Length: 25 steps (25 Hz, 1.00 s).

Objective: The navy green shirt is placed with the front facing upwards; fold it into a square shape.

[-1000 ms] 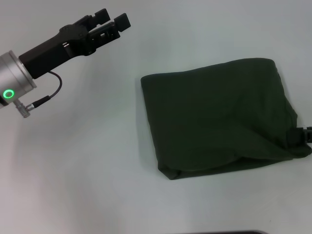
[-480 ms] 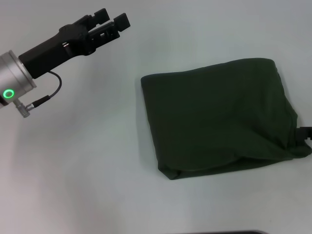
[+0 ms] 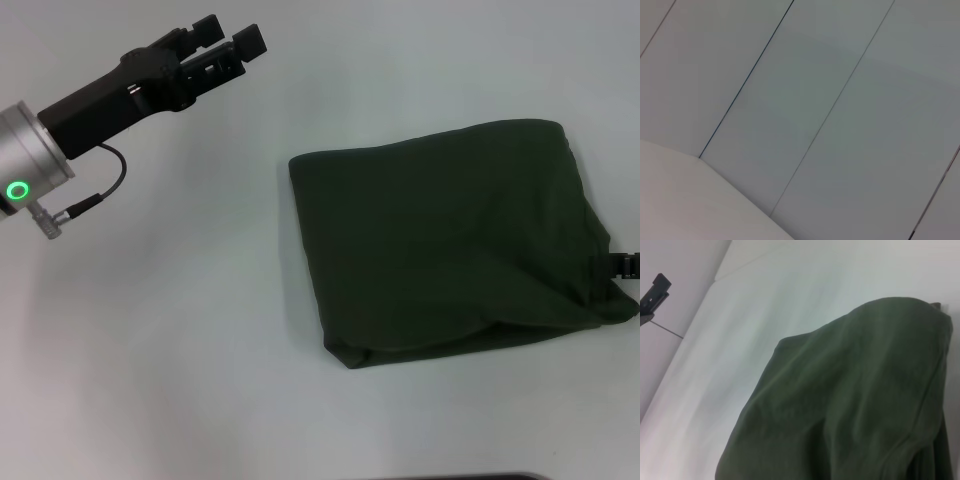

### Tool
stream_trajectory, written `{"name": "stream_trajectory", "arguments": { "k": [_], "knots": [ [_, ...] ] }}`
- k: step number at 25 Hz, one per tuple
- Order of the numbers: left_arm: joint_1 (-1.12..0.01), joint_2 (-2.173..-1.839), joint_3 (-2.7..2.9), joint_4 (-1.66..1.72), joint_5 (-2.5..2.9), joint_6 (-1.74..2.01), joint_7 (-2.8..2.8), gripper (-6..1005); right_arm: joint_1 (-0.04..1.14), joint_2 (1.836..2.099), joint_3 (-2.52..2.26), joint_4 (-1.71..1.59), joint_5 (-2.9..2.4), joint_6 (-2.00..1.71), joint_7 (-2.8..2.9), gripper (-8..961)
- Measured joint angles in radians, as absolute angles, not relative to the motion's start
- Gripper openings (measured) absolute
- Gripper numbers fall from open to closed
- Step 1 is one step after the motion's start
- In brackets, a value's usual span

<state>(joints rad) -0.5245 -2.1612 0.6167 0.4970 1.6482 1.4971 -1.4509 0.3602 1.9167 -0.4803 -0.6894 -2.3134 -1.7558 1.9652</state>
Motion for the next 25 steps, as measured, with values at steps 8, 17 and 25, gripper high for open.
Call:
{"name": "stream_trajectory", "arguments": {
  "k": [8, 17, 25],
  "knots": [
    [-0.526, -2.161, 0.616, 0.497, 1.648, 1.496, -1.451, 905, 0.373, 1.923, -0.483, -0.689, -2.313, -1.763, 1.966, 559],
    [-0.528, -2.161, 0.616, 0.497, 1.648, 1.495, -1.451, 905, 0.374, 1.924, -0.491, -0.689, -2.313, -1.777, 1.966, 551],
    [-0.528, -2.161, 0.617, 0.497, 1.648, 1.496, -1.451, 905, 0.382, 1.929, -0.491, -0.671, -2.347, -1.749, 1.969, 458]
  ]
}}
